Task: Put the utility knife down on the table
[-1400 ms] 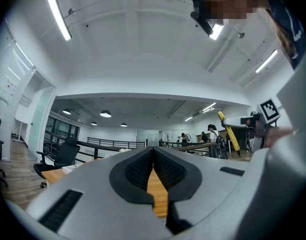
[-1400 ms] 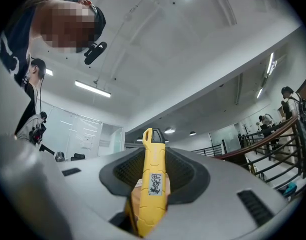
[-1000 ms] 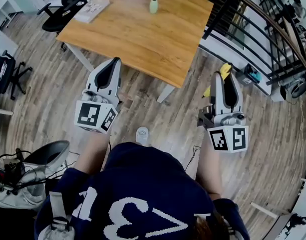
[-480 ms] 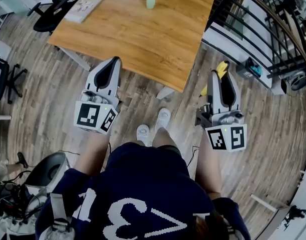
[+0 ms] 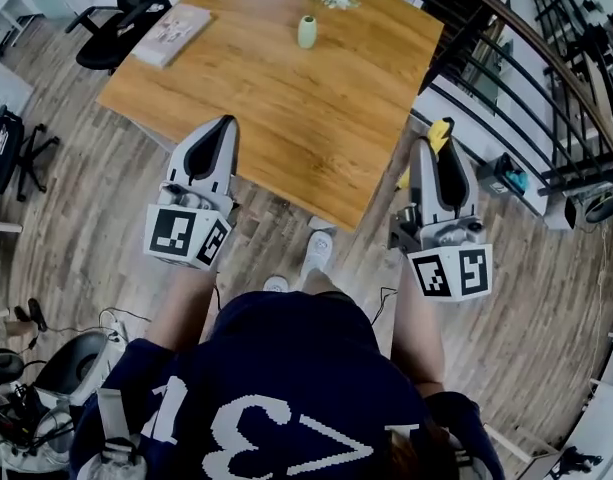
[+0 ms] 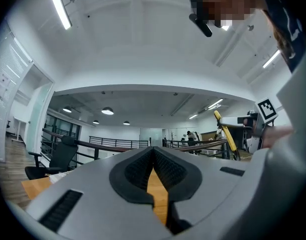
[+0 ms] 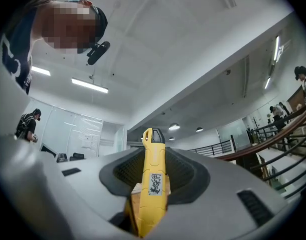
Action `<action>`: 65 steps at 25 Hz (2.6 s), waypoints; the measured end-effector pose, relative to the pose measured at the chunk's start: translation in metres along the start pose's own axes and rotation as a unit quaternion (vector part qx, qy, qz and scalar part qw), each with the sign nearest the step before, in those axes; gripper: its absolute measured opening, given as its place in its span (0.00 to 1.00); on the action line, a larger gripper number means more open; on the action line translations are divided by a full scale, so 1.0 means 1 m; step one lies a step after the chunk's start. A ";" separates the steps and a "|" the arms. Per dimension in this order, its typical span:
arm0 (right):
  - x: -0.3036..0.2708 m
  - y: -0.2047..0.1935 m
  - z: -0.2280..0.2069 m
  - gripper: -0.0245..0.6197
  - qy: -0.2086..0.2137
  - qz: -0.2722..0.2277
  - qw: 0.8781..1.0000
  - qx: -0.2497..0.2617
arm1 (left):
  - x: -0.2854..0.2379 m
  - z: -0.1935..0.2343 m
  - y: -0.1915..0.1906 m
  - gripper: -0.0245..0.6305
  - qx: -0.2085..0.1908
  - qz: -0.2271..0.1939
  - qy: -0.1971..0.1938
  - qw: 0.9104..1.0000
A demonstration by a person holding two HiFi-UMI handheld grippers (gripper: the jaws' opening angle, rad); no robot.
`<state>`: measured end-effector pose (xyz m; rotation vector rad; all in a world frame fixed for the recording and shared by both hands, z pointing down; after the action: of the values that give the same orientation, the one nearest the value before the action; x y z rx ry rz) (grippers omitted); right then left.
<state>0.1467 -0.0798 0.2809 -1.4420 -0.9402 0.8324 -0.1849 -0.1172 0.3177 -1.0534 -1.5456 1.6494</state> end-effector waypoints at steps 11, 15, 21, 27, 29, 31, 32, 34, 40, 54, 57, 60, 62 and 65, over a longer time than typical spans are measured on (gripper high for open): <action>-0.086 0.022 -0.107 0.25 0.051 -0.011 0.999 0.005 | -0.104 -0.002 0.025 0.06 0.002 -0.009 0.057 0.998; -0.102 0.015 -0.128 0.25 0.058 -0.006 0.998 -0.005 | -0.127 -0.007 0.022 0.06 0.003 0.001 0.064 0.998; -0.128 -0.001 -0.149 0.25 0.052 0.017 0.998 -0.025 | -0.163 0.001 0.015 0.06 0.009 0.019 0.059 0.998; -0.162 -0.032 -0.158 0.25 0.030 0.070 0.996 -0.043 | -0.208 0.017 -0.007 0.06 0.021 0.046 0.030 0.998; -0.178 -0.051 -0.158 0.25 0.024 0.099 0.994 -0.044 | -0.221 0.023 -0.017 0.06 0.021 0.053 0.019 0.998; -0.197 -0.076 -0.159 0.25 0.017 0.133 0.990 -0.044 | -0.234 0.030 -0.030 0.06 0.022 0.062 0.008 0.998; -0.206 -0.090 -0.160 0.25 0.012 0.151 0.987 -0.046 | -0.240 0.033 -0.037 0.06 0.024 0.070 0.001 0.997; -0.224 -0.121 -0.163 0.25 0.002 0.187 0.981 -0.053 | -0.250 0.040 -0.050 0.06 0.029 0.087 -0.011 0.996; -0.267 -0.217 -0.172 0.25 -0.030 0.304 0.950 -0.058 | -0.270 0.060 -0.081 0.06 0.042 0.126 -0.033 0.991; -0.290 -0.326 -0.171 0.29 -0.077 0.495 0.865 -0.035 | -0.279 0.084 -0.102 0.06 0.046 0.164 -0.054 0.984; -0.291 -0.304 -0.170 0.28 -0.076 0.467 0.881 -0.029 | -0.280 0.085 -0.098 0.06 0.042 0.161 -0.057 0.984; -0.292 -0.263 -0.175 0.14 -0.082 0.401 0.912 -0.015 | -0.285 0.086 -0.086 0.06 0.033 0.141 -0.055 0.988; -0.288 -0.229 -0.175 0.09 -0.081 0.350 0.933 -0.011 | -0.286 0.086 -0.074 0.06 0.025 0.126 -0.053 0.990; -0.277 -0.176 -0.172 0.08 -0.076 0.275 0.958 -0.009 | -0.283 0.086 -0.052 0.06 0.012 0.101 -0.048 0.994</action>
<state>0.1695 -0.4021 0.4629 -1.7028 -0.6579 1.3615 -0.1290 -0.3993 0.4048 -1.1646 -1.5158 1.8767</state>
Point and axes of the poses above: the fingertips, and each gripper's own axes: x backward along the fingers, z to its left, y out of its top, the point moved 9 cm from there along x, backward along the fingers, and after that the axes turned 15 degrees about z, right-handed, at the moved point
